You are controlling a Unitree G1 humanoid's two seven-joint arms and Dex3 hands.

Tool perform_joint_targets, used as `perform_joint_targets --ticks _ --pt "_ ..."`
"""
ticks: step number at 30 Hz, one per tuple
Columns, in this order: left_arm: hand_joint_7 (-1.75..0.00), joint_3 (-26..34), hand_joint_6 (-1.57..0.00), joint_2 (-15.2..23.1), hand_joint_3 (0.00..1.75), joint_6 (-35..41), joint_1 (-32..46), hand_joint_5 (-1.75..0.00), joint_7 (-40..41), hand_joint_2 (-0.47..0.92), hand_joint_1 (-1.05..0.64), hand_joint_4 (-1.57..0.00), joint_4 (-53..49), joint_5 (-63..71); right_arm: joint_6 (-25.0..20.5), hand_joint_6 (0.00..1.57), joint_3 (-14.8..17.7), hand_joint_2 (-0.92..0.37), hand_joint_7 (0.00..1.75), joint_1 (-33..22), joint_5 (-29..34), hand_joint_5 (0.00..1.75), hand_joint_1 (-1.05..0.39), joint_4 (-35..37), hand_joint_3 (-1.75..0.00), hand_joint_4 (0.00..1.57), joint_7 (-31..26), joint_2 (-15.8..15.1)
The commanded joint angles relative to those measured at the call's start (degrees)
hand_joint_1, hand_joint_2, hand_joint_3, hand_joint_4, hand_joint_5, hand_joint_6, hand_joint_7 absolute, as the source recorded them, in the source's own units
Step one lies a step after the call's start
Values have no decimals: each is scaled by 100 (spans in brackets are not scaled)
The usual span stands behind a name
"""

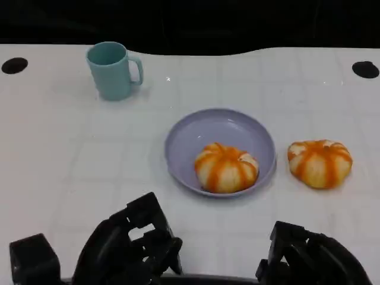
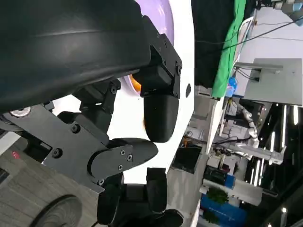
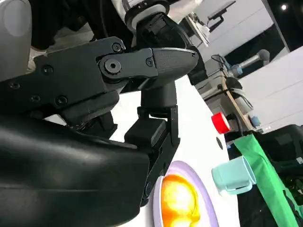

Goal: Grasp the bread from the table and place it into the plate.

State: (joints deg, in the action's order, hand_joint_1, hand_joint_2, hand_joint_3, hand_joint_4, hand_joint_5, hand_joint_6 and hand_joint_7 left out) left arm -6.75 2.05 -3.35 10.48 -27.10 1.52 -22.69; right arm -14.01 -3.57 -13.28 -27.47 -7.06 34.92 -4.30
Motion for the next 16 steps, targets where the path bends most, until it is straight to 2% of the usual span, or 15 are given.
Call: perform_joint_targets --ticks 1,16 --pt "-175 45 -55 46 85 -2 57 -175 -117 49 -27 -77 -80 28 49 77 95 -92 139 -51 -50 161 -71 -39 -25 87 1 -73" --pt "-175 77 -55 59 88 29 61 -175 -196 46 -26 -76 -144 49 198 74 144 -92 143 -36 -70 163 -70 113 -27 85 96 -73"
